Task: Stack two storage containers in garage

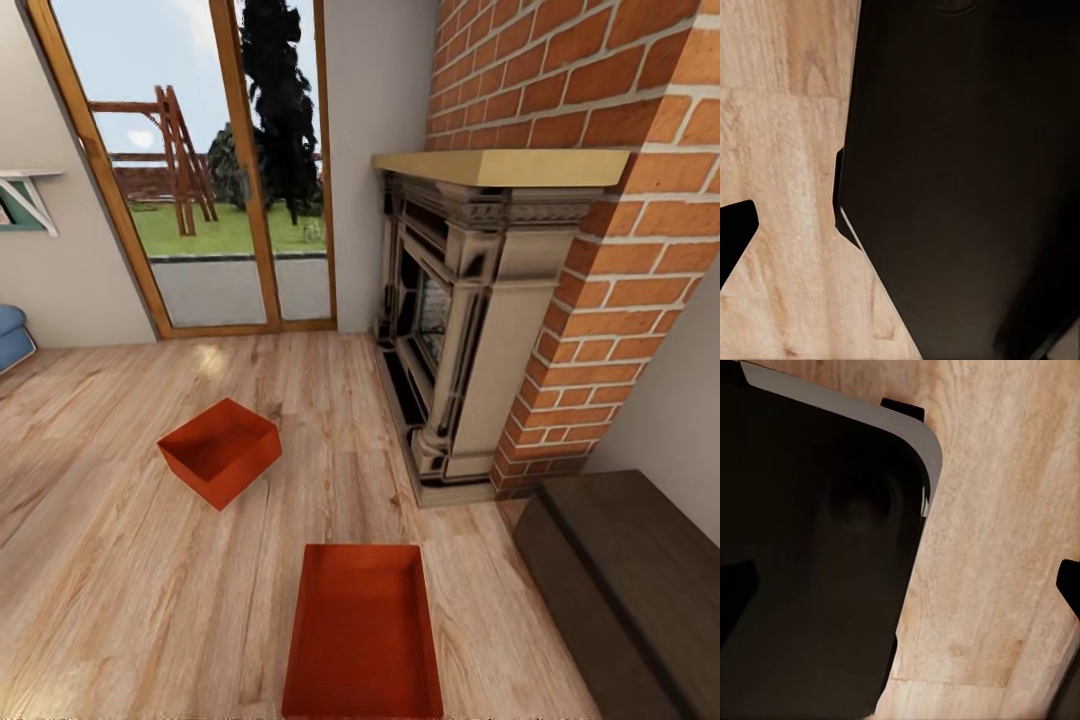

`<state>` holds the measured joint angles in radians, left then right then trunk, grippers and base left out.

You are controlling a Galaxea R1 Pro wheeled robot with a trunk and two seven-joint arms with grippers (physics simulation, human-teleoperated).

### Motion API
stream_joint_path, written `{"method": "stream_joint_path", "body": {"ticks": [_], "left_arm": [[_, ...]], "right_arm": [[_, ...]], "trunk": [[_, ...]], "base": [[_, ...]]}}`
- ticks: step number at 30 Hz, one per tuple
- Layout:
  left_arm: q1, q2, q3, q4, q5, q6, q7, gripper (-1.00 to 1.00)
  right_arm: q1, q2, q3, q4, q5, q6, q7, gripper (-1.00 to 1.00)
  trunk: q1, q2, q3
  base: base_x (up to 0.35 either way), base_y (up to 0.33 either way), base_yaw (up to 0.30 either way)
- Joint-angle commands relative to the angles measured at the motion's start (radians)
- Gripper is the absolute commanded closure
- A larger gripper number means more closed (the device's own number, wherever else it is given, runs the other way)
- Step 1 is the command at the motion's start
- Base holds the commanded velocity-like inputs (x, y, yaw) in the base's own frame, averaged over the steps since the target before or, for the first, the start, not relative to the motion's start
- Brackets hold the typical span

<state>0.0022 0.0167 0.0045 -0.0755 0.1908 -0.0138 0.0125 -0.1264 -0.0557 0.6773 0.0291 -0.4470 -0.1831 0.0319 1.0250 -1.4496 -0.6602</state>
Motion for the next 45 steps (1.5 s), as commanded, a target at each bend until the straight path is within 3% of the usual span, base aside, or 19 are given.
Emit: {"method": "stream_joint_path", "body": {"ticks": [1,45], "left_arm": [[0.000,-0.001,0.000,-0.012,0.006,-0.004,0.001,-1.00],[0.001,-0.006,0.008,-0.037,0.012,-0.028,0.001,-1.00]], "right_arm": [[-0.001,0.001,0.008,0.003,-0.010,-0.006,0.003,-1.00],[-0.001,0.000,0.009,0.003,-0.010,-0.006,0.003,-1.00]], "trunk": [[0.000,0.000,-0.002],[0.000,0.000,-0.073]], "base": [[0.000,0.000,0.000],[0.000,0.000,0.000]]}}
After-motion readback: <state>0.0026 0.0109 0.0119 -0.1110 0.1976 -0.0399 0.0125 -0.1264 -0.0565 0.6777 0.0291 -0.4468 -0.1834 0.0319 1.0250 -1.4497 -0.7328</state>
